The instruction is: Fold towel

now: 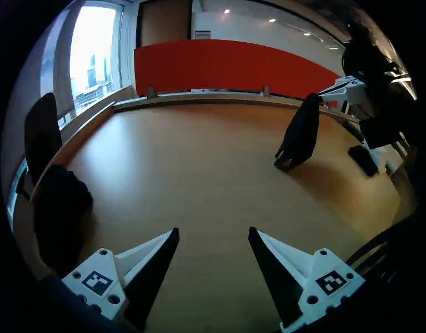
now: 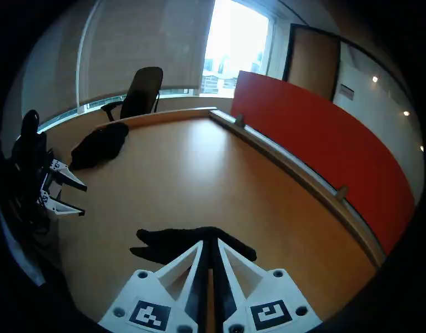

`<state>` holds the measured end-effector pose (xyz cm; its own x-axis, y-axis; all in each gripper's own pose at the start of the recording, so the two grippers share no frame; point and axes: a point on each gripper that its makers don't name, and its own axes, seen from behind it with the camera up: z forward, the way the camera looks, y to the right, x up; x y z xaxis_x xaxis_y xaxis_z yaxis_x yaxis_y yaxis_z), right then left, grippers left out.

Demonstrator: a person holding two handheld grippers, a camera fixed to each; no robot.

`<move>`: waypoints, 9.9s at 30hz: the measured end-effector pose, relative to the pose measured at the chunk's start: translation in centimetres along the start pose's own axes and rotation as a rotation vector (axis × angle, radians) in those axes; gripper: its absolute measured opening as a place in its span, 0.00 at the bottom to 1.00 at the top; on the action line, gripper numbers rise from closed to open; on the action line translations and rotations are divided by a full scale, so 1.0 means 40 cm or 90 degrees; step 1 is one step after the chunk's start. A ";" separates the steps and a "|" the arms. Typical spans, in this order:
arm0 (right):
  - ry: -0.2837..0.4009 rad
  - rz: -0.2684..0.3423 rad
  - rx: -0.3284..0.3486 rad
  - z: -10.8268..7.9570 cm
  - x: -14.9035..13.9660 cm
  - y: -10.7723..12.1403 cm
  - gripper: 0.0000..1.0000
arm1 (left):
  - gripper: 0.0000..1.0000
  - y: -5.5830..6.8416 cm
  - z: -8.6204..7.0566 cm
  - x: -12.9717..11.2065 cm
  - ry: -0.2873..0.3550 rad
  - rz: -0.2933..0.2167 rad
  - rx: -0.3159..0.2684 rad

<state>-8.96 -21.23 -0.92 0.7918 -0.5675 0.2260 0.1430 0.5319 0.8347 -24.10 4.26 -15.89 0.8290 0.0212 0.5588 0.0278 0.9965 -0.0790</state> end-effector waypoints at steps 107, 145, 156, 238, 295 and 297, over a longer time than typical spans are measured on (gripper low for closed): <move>-0.241 0.287 -0.327 -0.696 -0.827 0.512 0.03 | 0.92 0.106 0.054 0.089 -0.017 0.064 -0.035; -0.346 0.402 -0.330 -0.699 -1.058 0.419 0.03 | 0.92 0.098 0.050 0.084 -0.023 0.070 -0.029; -0.353 0.405 -0.337 -0.692 -1.067 0.419 0.07 | 0.92 0.102 0.053 0.083 -0.026 0.072 -0.029; 0.115 0.435 -0.544 -0.644 -0.603 0.527 0.93 | 0.92 0.086 0.044 0.100 -0.007 0.032 -0.023; 0.263 0.329 -0.528 -0.565 -0.184 0.450 1.00 | 0.93 -0.024 0.090 0.569 0.259 -0.021 0.013; 0.265 0.329 -0.528 -0.554 -0.168 0.439 1.00 | 0.92 -0.031 0.090 0.593 0.273 -0.024 0.015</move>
<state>1.39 5.85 1.09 0.9906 0.0262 0.1340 -0.0328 0.9983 0.0473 -6.48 3.81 0.44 0.9849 -0.0460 0.1670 0.0538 0.9976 -0.0426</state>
